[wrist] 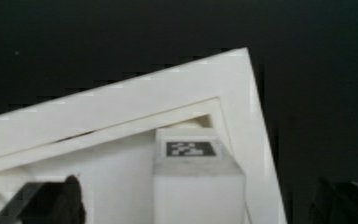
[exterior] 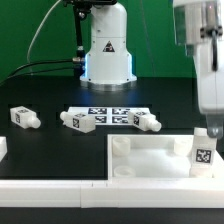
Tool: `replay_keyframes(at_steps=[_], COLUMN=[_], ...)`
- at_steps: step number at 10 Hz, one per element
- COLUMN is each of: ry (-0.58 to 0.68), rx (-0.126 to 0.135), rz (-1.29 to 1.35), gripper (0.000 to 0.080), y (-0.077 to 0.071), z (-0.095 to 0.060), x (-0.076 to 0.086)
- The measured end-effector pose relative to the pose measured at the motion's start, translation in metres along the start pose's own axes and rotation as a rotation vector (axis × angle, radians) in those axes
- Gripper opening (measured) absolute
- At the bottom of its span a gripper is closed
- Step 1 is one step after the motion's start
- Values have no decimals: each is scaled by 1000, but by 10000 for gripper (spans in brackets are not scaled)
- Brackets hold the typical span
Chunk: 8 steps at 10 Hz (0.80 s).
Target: Assemble square table
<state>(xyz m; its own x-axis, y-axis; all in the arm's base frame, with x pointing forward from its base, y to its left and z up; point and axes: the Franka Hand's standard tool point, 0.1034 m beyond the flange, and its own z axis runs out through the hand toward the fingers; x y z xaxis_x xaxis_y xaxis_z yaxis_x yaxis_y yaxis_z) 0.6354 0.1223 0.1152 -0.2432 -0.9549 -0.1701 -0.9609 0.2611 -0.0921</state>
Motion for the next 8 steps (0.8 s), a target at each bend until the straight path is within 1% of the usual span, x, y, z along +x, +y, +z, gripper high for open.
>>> replay_keyframes(at_steps=[1, 3, 5, 6, 7, 8], ry=[-4, -1, -2, -5, -6, -3], rx=[-7, -9, -9, -12, -9, -18], rz=[0, -8, -49, -98, -195, -261], gripper=[647, 649, 649, 649, 649, 649], y=[-2, -1, -1, 4, 16, 33], z=[-3, 0, -1, -5, -9, -11], x=[-4, -3, -3, -2, 3, 11])
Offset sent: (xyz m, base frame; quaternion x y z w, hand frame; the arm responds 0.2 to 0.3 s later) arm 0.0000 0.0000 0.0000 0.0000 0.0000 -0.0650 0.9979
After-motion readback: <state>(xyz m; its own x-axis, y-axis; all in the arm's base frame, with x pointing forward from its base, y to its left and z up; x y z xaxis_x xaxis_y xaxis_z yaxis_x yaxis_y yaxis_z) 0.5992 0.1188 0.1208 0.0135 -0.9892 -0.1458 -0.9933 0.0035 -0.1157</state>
